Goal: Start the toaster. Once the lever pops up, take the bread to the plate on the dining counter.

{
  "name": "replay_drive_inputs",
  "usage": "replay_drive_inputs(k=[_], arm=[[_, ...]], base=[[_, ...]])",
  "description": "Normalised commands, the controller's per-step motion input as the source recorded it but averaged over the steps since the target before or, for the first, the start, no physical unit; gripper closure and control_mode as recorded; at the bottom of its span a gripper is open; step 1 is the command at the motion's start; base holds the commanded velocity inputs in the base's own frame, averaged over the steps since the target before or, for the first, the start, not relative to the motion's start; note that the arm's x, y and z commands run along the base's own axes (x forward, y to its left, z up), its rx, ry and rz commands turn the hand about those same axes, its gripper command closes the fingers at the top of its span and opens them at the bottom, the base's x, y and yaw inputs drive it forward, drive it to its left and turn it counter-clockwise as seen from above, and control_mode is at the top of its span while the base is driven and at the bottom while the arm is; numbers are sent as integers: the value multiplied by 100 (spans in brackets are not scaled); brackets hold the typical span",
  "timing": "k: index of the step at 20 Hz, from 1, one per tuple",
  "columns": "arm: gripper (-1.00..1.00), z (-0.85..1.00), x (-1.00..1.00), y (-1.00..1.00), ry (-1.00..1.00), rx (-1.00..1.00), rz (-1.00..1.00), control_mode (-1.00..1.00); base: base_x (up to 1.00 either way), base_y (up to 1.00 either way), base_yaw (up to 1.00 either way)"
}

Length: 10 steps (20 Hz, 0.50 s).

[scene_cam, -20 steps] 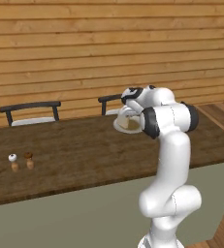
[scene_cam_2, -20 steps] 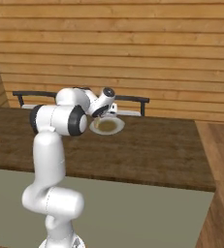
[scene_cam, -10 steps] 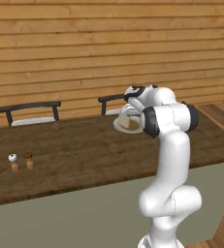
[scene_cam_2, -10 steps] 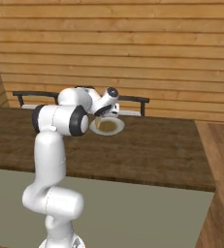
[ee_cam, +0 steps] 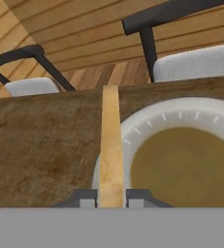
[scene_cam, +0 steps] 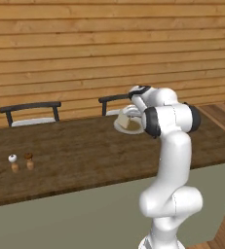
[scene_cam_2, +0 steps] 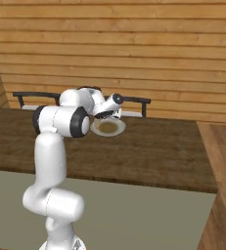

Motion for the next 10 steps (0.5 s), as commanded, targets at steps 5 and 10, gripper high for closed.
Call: replay_drive_inputs(k=[5, 10], arm=[[100, -5, 0, 0, -2, 8, 0, -100], [100, -10, 0, -7, 0, 2, 0, -100]], base=[[0, 0, 0], [0, 0, 0]])
